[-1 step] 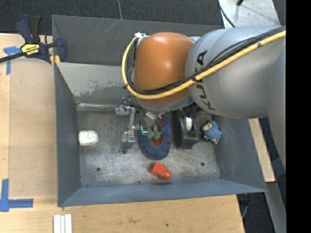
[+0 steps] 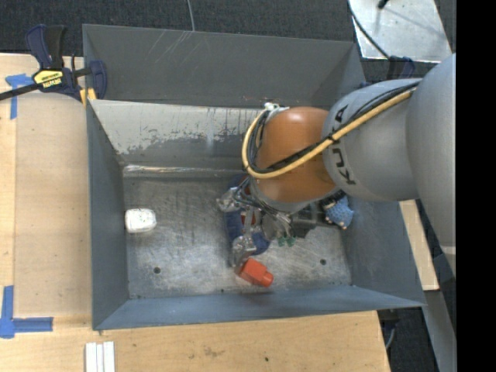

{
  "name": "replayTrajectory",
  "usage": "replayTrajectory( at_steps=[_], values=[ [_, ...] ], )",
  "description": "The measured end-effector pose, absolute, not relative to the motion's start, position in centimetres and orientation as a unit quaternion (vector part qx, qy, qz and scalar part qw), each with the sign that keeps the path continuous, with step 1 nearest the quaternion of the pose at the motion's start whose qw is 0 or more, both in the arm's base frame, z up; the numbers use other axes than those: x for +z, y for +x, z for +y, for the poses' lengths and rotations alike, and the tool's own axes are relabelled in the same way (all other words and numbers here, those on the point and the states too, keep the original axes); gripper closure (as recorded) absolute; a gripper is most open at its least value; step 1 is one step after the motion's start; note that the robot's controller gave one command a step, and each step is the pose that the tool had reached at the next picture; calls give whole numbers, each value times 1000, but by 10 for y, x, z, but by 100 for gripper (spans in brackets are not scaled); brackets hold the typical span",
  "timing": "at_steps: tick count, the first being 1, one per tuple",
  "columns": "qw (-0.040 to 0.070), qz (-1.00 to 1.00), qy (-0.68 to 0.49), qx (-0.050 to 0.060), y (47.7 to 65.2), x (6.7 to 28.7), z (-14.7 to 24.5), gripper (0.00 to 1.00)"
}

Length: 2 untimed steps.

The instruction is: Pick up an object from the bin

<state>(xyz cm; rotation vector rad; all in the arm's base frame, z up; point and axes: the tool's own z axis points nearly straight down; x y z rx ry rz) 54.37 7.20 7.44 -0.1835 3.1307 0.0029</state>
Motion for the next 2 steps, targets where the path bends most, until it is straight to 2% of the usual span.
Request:
replayTrajectory(
  at_steps=[1, 2],
  values=[
    [1, 995, -96, 7, 580, 74, 10, 0],
    [4, 995, -96, 6, 581, 75, 11, 100]
  ],
)
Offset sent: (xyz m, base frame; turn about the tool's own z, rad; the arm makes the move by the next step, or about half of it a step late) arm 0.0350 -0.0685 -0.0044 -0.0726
